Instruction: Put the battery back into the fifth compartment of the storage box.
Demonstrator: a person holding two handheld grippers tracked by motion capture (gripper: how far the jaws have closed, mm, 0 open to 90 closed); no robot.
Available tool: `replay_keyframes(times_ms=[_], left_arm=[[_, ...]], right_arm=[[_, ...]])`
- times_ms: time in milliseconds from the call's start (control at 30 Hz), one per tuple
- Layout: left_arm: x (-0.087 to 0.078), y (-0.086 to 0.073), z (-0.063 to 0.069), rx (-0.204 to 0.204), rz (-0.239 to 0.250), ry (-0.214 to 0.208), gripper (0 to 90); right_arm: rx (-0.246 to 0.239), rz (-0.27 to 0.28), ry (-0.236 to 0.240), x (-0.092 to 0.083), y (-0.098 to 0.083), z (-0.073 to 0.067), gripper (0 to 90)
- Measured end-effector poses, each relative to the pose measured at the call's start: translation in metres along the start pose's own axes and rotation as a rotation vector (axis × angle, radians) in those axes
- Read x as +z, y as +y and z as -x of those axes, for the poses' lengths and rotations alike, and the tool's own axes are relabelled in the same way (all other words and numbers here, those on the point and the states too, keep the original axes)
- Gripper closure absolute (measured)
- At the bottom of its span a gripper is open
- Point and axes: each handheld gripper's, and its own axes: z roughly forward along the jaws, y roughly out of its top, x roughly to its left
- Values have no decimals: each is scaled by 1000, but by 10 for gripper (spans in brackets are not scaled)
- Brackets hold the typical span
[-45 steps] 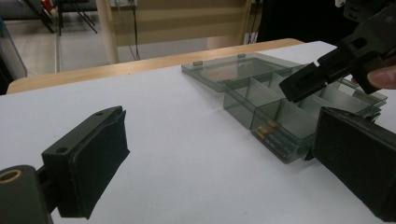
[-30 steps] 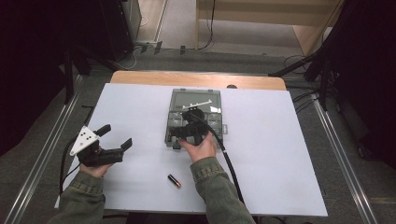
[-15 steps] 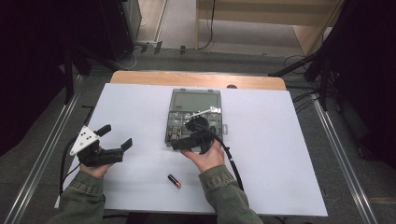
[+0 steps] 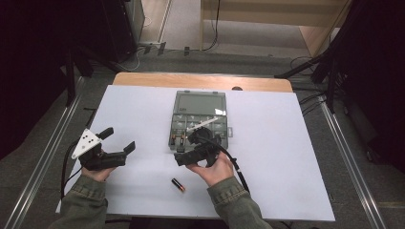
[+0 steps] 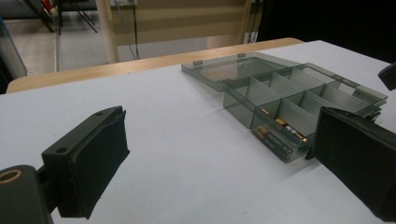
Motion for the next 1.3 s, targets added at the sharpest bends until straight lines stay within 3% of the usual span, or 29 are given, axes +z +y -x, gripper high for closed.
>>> replay_keyframes(times_ms=[233,633,833,933,1300], left_arm=[[0,0,0,-4,1,-1,36],[0,0,0,-4,0,-1,37],[0,0,0,-3,0,-3,36],[0,0,0,-5,-1,-4,37],[0,0,0,-1,-3,-4,36]], right_arm=[[-40,-46,30,7,-7,-13,7],[-147,-181,16,28,-24,-37,75],[-185,-195,1,35,-29,-45,138],[-198,-216,-27,39,-31,-48,147],[-215,-264,-30,47,-35,-55,285]])
